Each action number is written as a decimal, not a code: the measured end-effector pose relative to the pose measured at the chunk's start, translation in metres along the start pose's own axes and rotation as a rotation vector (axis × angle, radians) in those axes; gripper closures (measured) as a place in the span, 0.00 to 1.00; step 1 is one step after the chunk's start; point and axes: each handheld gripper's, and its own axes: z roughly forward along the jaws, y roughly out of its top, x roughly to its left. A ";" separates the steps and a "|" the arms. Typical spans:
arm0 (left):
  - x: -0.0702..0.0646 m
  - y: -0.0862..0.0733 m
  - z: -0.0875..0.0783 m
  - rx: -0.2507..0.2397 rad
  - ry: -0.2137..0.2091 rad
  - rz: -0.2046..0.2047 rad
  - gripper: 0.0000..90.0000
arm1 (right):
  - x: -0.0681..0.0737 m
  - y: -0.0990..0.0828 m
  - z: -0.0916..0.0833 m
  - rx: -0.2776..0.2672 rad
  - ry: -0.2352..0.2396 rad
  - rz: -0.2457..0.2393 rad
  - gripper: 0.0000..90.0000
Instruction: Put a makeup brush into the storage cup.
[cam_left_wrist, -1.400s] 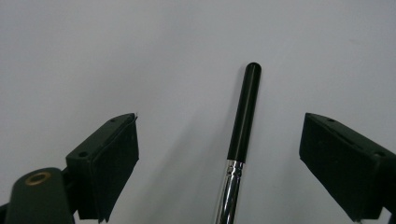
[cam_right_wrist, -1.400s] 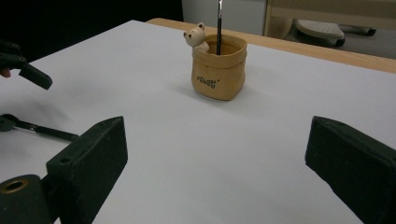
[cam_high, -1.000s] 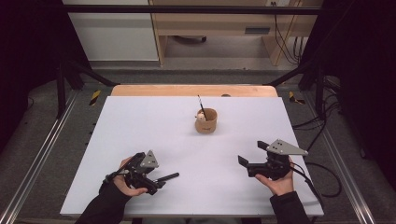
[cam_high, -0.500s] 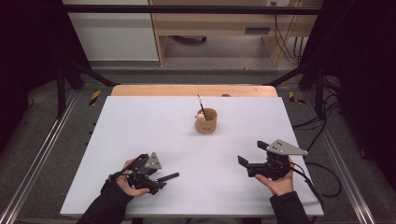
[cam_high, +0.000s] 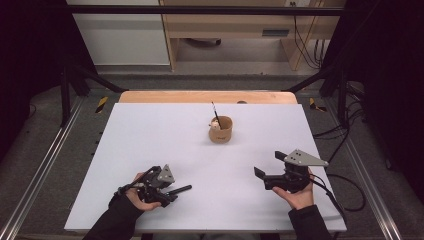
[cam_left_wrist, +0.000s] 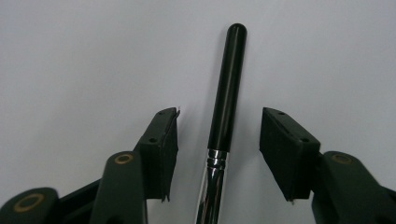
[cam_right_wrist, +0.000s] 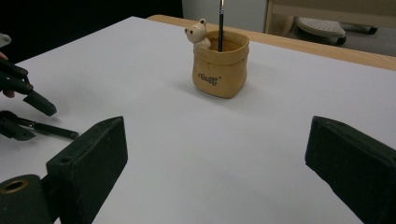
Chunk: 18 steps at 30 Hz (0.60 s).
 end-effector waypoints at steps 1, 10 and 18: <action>0.000 0.000 0.000 0.003 -0.003 -0.002 0.54 | 0.000 0.000 0.000 0.000 0.000 0.001 0.07; -0.001 0.000 0.003 0.024 -0.017 -0.015 0.65 | 0.000 0.000 0.001 0.002 0.000 -0.003 0.07; -0.001 0.001 0.002 0.033 -0.024 -0.038 0.71 | 0.000 -0.001 0.001 0.004 0.002 -0.002 0.07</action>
